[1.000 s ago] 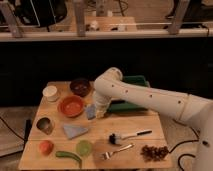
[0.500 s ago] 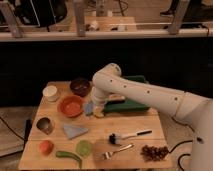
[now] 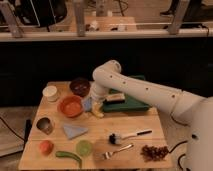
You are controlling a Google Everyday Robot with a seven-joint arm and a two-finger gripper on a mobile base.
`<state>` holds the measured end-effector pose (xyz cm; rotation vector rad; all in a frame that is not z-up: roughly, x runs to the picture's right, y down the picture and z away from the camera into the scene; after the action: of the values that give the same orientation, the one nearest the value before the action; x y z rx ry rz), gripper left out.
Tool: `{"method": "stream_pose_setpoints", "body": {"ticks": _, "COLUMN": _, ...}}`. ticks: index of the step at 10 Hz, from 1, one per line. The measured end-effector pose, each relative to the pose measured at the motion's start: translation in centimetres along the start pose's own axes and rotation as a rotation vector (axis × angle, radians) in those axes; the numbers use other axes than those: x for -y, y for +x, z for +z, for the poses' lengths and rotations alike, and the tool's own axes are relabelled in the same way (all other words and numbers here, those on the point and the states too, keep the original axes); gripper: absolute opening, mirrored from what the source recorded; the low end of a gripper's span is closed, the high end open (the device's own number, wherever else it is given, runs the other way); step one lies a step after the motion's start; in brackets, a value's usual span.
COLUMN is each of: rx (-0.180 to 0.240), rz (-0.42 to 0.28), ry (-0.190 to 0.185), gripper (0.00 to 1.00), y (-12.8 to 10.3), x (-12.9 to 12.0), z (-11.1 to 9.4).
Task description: Place sponge in red bowl
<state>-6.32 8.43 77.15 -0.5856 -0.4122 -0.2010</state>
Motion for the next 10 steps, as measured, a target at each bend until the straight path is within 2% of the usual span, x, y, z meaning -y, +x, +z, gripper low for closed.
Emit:
{"method": "stream_pose_setpoints", "body": {"ticks": 2, "rx": 0.0, "rz": -0.039, "ry": -0.029, "gripper": 0.29, "y": -0.3, "x": -0.6, "z": 0.3}}
{"method": "stream_pose_setpoints", "body": {"ticks": 4, "rx": -0.008, "rz": -0.077, "ry": -0.03, "gripper": 0.37, "y": -0.8, "x": -1.2, "z": 0.1}}
{"method": "stream_pose_setpoints", "body": {"ticks": 5, "rx": -0.015, "rz": -0.109, "ry": -0.03, "gripper": 0.34, "y": -1.1, "x": -1.3, "z": -0.1}}
{"method": "stream_pose_setpoints", "body": {"ticks": 6, "rx": -0.019, "rz": -0.156, "ry": -0.032, "gripper": 0.26, "y": -2.1, "x": -1.4, "z": -0.1}}
{"method": "stream_pose_setpoints", "body": {"ticks": 8, "rx": -0.012, "rz": -0.286, "ry": -0.036, "gripper": 0.05, "y": -5.3, "x": -1.0, "z": 0.0}}
{"method": "stream_pose_setpoints", "body": {"ticks": 9, "rx": 0.001, "rz": -0.331, "ry": -0.041, "gripper": 0.01, "y": -6.1, "x": -0.9, "z": -0.2}}
{"method": "stream_pose_setpoints", "body": {"ticks": 10, "rx": 0.016, "rz": -0.376, "ry": -0.05, "gripper": 0.0, "y": -6.6, "x": -0.8, "z": -0.4}}
